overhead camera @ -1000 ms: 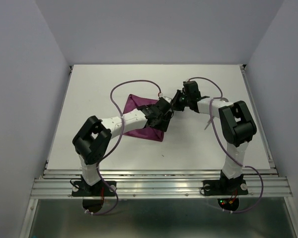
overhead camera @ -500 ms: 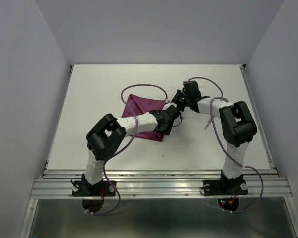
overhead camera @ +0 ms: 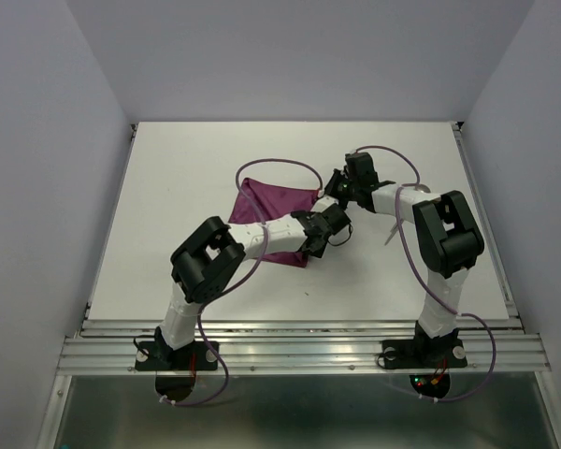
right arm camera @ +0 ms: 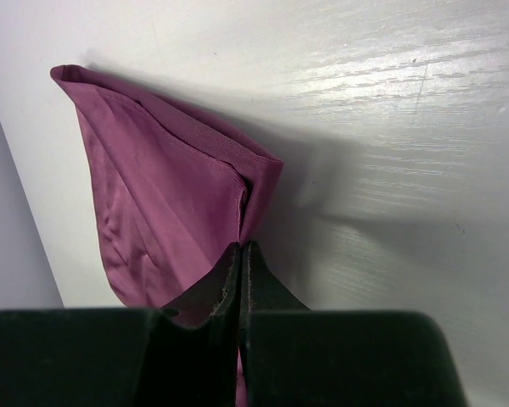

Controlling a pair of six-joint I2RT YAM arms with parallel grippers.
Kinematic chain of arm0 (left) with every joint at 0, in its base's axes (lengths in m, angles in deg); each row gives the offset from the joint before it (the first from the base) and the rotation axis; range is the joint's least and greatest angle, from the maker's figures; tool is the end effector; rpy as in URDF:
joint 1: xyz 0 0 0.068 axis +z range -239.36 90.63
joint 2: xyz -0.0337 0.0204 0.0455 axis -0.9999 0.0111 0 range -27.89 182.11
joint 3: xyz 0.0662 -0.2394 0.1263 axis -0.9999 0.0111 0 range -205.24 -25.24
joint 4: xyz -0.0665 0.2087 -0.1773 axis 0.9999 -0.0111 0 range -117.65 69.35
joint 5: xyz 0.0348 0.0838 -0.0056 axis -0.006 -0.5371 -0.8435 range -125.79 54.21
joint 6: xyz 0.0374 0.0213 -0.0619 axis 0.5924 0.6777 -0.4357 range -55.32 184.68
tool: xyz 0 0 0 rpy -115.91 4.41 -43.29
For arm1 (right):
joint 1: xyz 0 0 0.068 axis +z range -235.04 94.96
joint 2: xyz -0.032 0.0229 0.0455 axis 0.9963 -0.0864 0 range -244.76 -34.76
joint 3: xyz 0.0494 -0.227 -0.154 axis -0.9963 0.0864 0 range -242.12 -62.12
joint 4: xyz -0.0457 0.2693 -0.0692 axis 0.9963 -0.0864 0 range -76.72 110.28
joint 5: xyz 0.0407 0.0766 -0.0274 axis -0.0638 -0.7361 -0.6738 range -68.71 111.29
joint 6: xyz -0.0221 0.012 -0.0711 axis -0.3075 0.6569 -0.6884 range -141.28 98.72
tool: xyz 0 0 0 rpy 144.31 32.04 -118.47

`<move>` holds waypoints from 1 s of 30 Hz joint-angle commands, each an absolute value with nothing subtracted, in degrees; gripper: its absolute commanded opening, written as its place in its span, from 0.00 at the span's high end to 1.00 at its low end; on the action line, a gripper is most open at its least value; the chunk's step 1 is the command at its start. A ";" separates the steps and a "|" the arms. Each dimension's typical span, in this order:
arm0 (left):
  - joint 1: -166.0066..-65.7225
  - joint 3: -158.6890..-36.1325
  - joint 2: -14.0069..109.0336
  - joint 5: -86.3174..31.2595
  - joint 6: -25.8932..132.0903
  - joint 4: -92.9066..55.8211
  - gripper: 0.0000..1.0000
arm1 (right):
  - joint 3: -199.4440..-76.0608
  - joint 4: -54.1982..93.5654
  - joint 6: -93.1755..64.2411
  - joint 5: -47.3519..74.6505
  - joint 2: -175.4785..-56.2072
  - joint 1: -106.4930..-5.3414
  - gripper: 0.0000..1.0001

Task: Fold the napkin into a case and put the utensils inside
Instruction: Pick up the upper triangle-folded napkin from the center of the board.

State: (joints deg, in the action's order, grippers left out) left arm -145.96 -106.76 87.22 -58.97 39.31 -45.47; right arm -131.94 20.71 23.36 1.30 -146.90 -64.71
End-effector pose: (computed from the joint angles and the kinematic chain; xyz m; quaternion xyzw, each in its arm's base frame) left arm 0.2737 -0.3695 0.1476 0.2011 0.9225 -0.0289 0.3281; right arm 0.4229 0.1798 0.1392 0.1202 0.8940 0.3493 0.2535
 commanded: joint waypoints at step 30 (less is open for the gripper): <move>-147.90 -108.65 91.64 -63.74 39.71 -47.19 0.66 | -132.52 21.60 22.93 1.34 -142.78 -64.39 0.99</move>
